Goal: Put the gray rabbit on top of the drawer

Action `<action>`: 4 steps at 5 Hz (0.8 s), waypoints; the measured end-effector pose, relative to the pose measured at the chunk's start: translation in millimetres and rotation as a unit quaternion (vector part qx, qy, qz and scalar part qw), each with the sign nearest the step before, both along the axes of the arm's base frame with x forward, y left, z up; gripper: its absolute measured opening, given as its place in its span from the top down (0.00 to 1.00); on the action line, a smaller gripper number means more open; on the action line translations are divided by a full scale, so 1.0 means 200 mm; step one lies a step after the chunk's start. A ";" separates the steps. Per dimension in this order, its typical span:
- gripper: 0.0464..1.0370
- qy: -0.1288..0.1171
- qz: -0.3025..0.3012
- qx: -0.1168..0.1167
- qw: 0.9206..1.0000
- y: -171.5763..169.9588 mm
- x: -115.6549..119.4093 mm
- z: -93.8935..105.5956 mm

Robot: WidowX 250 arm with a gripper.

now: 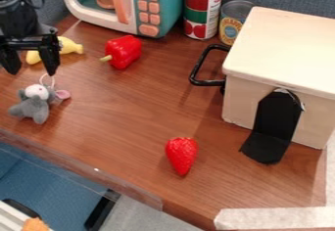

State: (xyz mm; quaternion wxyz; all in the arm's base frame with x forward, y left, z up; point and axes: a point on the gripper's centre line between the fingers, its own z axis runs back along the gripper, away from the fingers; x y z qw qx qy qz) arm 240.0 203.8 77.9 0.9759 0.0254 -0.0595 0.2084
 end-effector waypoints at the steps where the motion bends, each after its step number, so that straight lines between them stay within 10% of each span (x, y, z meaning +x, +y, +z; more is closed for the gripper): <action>1: 0.04 0.012 0.011 0.005 1.000 0.02 -0.03 -0.07; 3: 0.09 0.034 0.026 0.006 0.999 0.06 -0.06 -0.22; 4: 0.36 0.049 0.035 -0.007 0.998 0.05 -0.08 -0.28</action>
